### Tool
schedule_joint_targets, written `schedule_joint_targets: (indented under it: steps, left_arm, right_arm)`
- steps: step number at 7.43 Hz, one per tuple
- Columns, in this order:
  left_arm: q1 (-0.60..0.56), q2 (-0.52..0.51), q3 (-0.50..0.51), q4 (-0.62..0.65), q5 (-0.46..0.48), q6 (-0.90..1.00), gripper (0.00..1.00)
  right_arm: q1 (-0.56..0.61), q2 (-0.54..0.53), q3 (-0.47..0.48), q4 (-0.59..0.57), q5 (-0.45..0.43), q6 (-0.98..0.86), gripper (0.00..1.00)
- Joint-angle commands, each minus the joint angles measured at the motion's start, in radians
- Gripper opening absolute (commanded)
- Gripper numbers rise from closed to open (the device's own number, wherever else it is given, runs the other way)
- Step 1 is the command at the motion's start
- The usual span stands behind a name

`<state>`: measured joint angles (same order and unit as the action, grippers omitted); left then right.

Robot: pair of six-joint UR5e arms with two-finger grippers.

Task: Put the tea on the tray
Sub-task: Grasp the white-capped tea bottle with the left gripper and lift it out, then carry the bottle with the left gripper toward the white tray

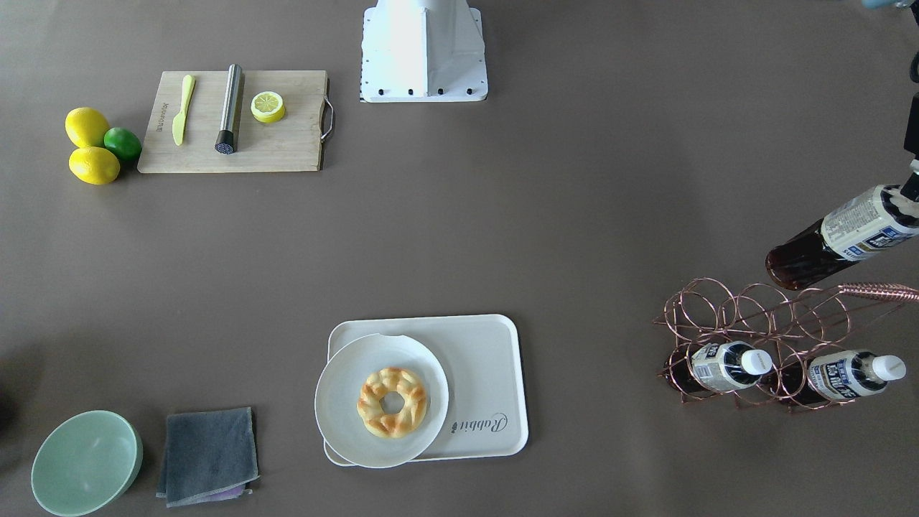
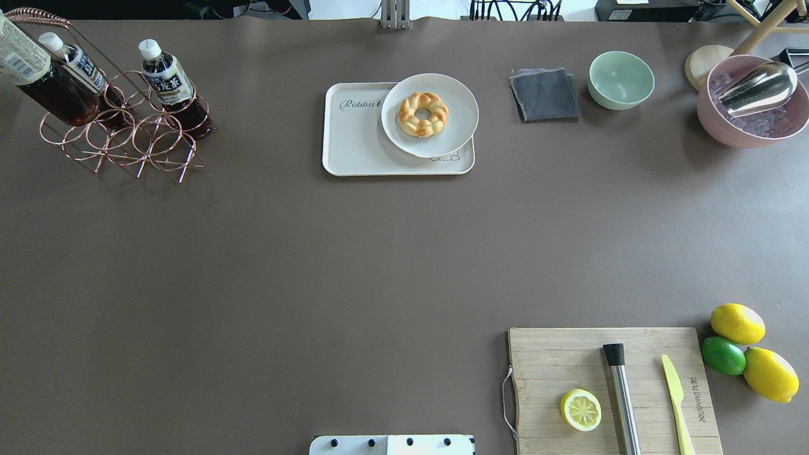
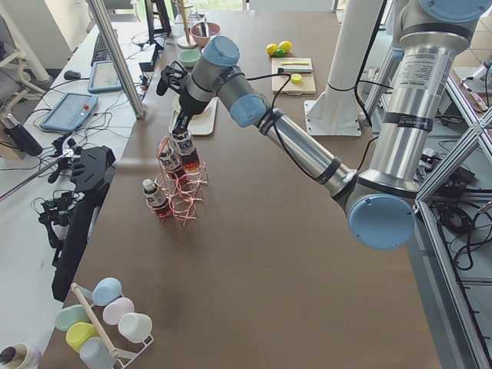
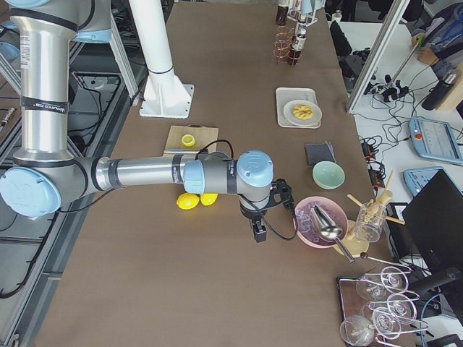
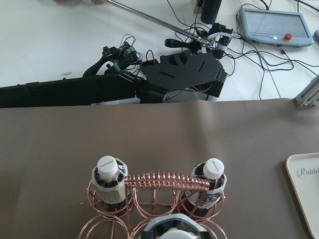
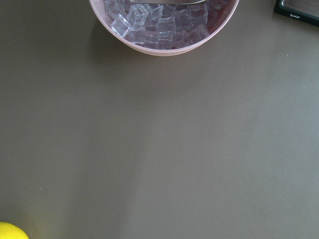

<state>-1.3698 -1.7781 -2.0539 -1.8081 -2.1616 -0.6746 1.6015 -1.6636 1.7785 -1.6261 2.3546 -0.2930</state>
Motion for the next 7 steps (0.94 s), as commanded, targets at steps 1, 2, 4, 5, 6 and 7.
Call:
schedule_joint_targets:
  steps: [1, 2, 4, 5, 6, 7]
  left_arm:
    - [0.046, -0.004, -0.112, 0.109, 0.008, -0.014, 0.00]
    - [0.131, -0.071, -0.112, 0.119, 0.019, -0.127, 0.00]
    - [0.355, -0.211, -0.111, 0.230, 0.192, -0.215, 0.00]
    - [0.452, -0.290, -0.100, 0.313, 0.277, -0.218, 0.00]
    - [0.547, -0.375, -0.091, 0.402, 0.348, -0.218, 0.00]
    - [0.651, -0.468, -0.030, 0.429, 0.432, -0.274, 0.00]
  right_arm:
    - [0.000, -0.005, 0.004, 0.000, 0.000, 0.000, 1.00]
    - [0.000, -0.004, 0.007, 0.000, 0.000, 0.000, 1.00]
    - [0.000, -0.002, 0.012, 0.000, 0.000, 0.000, 1.00]
    - [0.000, 0.002, 0.012, 0.000, 0.002, 0.000, 1.00]
    - [0.000, 0.002, 0.012, 0.000, 0.002, -0.002, 1.00]
    - [0.000, 0.002, 0.010, 0.000, 0.003, 0.000, 1.00]
